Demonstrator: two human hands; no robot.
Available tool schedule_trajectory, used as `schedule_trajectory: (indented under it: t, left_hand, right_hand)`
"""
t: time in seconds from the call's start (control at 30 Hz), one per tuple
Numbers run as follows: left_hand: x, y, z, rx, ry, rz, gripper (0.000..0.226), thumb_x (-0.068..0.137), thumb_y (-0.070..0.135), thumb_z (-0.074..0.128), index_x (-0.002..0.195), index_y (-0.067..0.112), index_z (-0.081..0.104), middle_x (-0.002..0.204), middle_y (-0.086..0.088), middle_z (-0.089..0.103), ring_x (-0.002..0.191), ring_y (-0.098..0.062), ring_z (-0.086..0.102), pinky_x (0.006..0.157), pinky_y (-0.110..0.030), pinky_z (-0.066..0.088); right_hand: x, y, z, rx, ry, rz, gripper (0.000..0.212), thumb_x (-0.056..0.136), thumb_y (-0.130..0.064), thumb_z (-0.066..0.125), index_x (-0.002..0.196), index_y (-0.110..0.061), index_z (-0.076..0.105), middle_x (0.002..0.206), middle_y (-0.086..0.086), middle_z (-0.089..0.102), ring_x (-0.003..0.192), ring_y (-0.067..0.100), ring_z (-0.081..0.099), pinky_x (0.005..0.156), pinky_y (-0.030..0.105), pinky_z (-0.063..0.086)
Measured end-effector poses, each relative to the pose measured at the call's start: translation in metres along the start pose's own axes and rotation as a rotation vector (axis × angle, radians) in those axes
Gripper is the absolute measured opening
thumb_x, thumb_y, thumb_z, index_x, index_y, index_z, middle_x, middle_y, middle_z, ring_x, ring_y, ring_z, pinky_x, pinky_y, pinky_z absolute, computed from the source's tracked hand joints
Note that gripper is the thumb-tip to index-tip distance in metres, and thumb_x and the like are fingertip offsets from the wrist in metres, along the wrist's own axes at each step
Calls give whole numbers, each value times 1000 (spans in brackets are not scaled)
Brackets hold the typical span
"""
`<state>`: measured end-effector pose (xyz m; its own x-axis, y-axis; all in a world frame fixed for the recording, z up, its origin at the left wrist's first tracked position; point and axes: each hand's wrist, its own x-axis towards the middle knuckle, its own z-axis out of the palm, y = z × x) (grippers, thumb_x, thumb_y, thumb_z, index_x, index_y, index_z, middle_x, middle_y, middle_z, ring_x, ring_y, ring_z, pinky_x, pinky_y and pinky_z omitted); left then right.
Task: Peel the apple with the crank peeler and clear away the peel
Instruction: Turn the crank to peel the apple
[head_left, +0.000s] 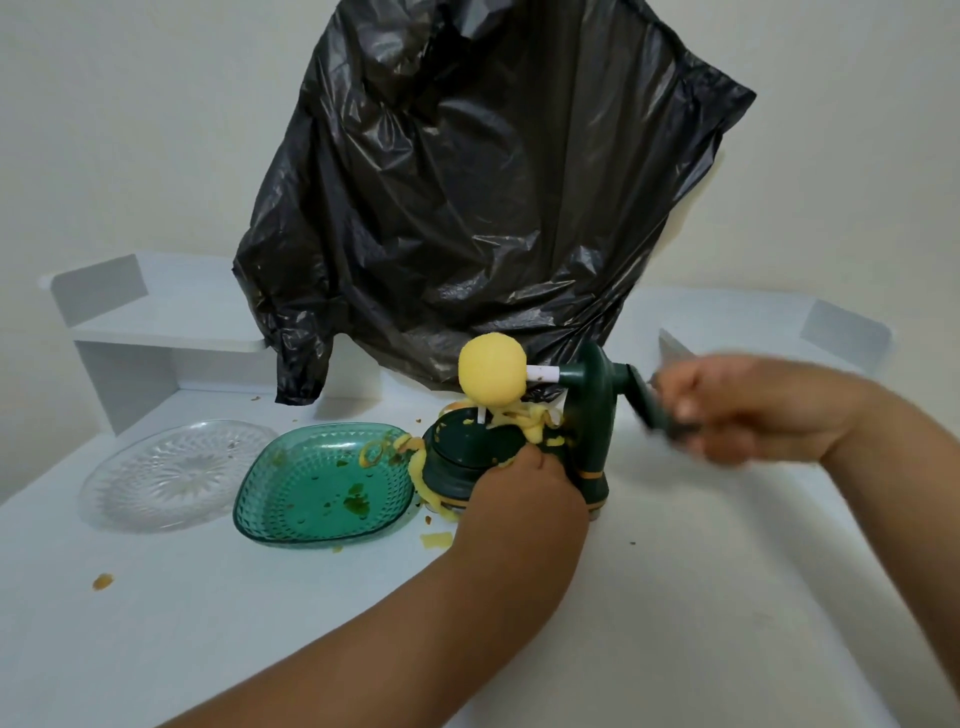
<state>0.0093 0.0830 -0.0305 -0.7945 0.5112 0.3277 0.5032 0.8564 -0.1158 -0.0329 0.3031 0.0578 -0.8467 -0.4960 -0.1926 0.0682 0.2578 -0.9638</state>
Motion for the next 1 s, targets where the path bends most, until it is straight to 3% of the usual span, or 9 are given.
schedule_trajectory:
  t: [0.1, 0.17, 0.27, 0.37, 0.53, 0.7, 0.83, 0.9, 1.0]
  left_hand:
    - [2, 1, 1, 0, -8, -12, 31, 94, 9, 43, 124, 2, 49, 119, -13, 52, 112, -28, 43, 70, -33, 32]
    - [1, 0, 0, 8, 3, -6, 30, 94, 8, 41, 122, 3, 50, 117, -13, 52, 110, -27, 44, 68, -33, 30]
    - [-2, -3, 1, 1, 25, -3, 30, 93, 8, 39, 121, 5, 50, 116, -11, 52, 108, -26, 44, 67, -32, 28]
    - [-1, -1, 3, -1, 18, -2, 31, 95, 10, 39, 124, 4, 49, 119, -12, 51, 111, -28, 43, 69, -33, 27]
    - [-1, -4, -1, 14, -19, -16, 31, 94, 9, 43, 124, 4, 50, 117, -12, 52, 109, -27, 45, 66, -33, 29]
    - [-4, -5, -12, 35, -21, -11, 22, 73, 21, 72, 93, 12, 70, 87, -4, 64, 83, -18, 59, 55, -27, 28]
    - [0, -4, 3, 5, 19, 22, 30, 93, 8, 43, 120, 4, 52, 114, -12, 52, 106, -27, 44, 65, -33, 28]
    - [-1, -5, 4, 38, 27, 5, 29, 92, 8, 44, 120, 4, 53, 112, -11, 53, 103, -26, 45, 63, -33, 29]
    - [-4, -5, -3, 26, 24, -3, 23, 84, 14, 59, 106, 8, 63, 99, -7, 60, 93, -22, 52, 57, -30, 29]
  right_hand:
    - [27, -17, -9, 255, 455, -374, 12, 87, -12, 66, 76, -11, 60, 62, 8, 64, 48, 9, 54, 49, 20, 48]
    - [48, -9, 4, -94, 746, -307, 13, 93, -3, 56, 82, -9, 58, 70, 12, 65, 56, 14, 58, 54, 25, 50]
    - [35, 15, 12, -288, 217, 131, 13, 88, 2, 59, 81, -8, 57, 79, 24, 63, 56, 18, 59, 52, 27, 49]
    - [7, 2, -6, 174, -118, -68, 13, 82, -11, 70, 77, -8, 58, 65, 11, 58, 49, 9, 54, 42, 17, 45]
    - [53, -5, 1, -100, 684, -302, 8, 93, -1, 55, 86, -3, 58, 70, 15, 64, 53, 14, 58, 51, 23, 52]
    - [7, 20, 4, 91, -48, 79, 21, 83, -16, 73, 80, -5, 55, 65, 18, 62, 43, 12, 54, 41, 19, 47]
    - [22, -13, -6, 328, 421, -443, 14, 80, -10, 71, 73, -13, 59, 63, 6, 65, 53, 10, 60, 51, 17, 52]
    - [42, -10, 5, -75, 719, -396, 17, 83, 5, 65, 75, -8, 59, 74, 7, 66, 68, 16, 64, 65, 25, 55]
    - [36, 14, 19, -510, 402, 31, 18, 80, 15, 63, 78, -2, 59, 81, 14, 65, 69, 19, 63, 63, 27, 55]
